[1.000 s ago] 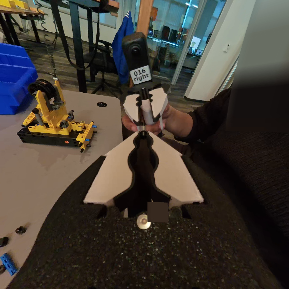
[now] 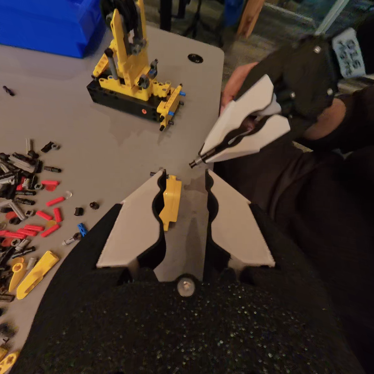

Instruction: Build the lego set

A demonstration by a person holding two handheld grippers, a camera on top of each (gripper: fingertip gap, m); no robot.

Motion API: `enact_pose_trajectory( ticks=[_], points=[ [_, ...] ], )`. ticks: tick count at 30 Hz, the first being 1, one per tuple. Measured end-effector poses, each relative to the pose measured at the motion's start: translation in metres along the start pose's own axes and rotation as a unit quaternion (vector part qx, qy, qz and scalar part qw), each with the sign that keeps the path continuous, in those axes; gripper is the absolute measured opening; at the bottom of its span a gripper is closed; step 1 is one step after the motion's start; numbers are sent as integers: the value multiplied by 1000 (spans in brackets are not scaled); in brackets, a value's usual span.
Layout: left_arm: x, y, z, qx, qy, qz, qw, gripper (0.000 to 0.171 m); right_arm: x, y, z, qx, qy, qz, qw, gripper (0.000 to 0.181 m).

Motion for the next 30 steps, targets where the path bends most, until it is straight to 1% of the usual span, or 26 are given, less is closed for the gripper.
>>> enact_pose_trajectory(
  ticks=[2, 4, 6, 8, 12, 14, 15, 17, 19, 21, 24, 26, 28, 30],
  points=[
    [0, -4, -6, -8, -6, 5, 1000, 39, -9, -3, -10, -53, -23, 56, 997, 5],
    [-1, -9, -12, -23, -7, 8, 1000, 41, -15, -5, -17, -89, -40, 93, 991, 4],
    [-3, -14, -18, -40, 8, 1, 999, 42, -19, -5, -21, -112, -53, 114, 986, 5],
    [-4, -18, -21, -51, 13, -5, 999, 43, -21, -4, -23, -119, -56, 123, 984, 7],
    [-5, -20, -23, -55, 14, -8, 998, 43, -21, -2, -23, -110, -53, 116, 986, 12],
    [-6, -20, -22, -51, 13, -5, 999, 43, -22, 0, -21, -87, -25, 87, 992, 18],
    [-6, -20, -22, -50, 11, -4, 999, 43, -22, 1, -19, -69, -5, 67, 995, 24],
    [-6, -21, -21, -50, 6, -1, 999, 43, -21, 5, -14, -27, 34, 20, 999, 29],
    [-6, -22, -22, -52, 3, 1, 999, 43, -14, 4, -8, 5, 52, -23, 998, 29],
    [-6, -22, -24, -54, 3, 0, 999, 43, -6, -2, -5, 10, 58, -45, 997, 29],
    [-6, -22, -24, -56, 2, 0, 998, 43, 0, -9, -2, 9, 64, -34, 997, 29],
    [-7, -23, -25, -57, 1, 2, 998, 43, 3, -12, -3, 11, 81, -29, 996, 28],
    [-7, -24, -26, -62, 3, 1, 998, 43, 7, -14, -6, 12, 101, -43, 994, 23],
    [-6, -24, -27, -67, 6, -5, 998, 43, 11, -13, -8, 20, 125, -60, 990, 22]
  ],
)
Point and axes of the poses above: each gripper's, where its closed fingertips meet, z back along the fingers, y out of its top, x = y × z across the jaws, the point moved 6 cm from there along z, back along the fingers, and after that the axes turned 12 degrees about y, right-handed, at the moved point
